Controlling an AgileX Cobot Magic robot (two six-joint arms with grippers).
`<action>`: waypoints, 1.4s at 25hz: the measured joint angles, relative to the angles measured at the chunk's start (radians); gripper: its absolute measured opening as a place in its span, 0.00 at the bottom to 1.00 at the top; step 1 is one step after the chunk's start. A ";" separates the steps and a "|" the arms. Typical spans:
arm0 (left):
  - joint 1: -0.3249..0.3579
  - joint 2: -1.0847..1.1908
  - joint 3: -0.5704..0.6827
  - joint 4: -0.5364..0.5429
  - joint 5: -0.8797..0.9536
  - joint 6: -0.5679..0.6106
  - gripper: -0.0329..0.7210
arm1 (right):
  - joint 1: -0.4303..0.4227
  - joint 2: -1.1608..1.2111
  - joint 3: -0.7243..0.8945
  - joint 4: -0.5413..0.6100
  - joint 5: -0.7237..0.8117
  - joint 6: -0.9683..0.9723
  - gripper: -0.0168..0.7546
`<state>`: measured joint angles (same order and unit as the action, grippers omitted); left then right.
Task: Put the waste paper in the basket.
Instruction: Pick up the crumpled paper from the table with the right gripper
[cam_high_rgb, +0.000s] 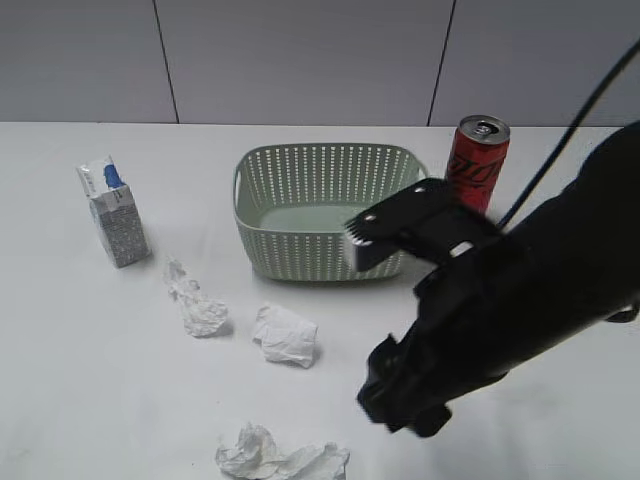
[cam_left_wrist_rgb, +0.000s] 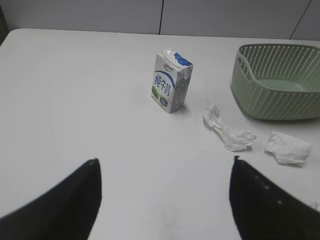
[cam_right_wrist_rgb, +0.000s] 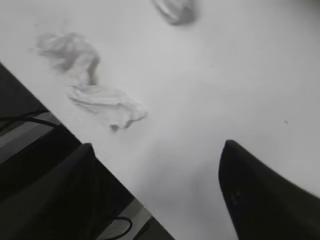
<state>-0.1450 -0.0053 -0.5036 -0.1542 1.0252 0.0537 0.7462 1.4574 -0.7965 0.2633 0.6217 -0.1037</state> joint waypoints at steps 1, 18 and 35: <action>0.000 0.000 0.000 0.000 0.000 0.000 0.83 | 0.038 0.016 0.000 0.000 -0.025 0.007 0.76; 0.000 0.000 0.000 0.000 0.000 0.000 0.83 | 0.332 0.397 -0.272 -0.052 -0.049 0.031 0.76; 0.000 0.000 0.000 0.000 0.000 0.000 0.83 | 0.333 0.585 -0.361 -0.154 0.057 0.104 0.65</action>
<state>-0.1450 -0.0053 -0.5036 -0.1542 1.0252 0.0537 1.0795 2.0425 -1.1575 0.1097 0.6789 0.0000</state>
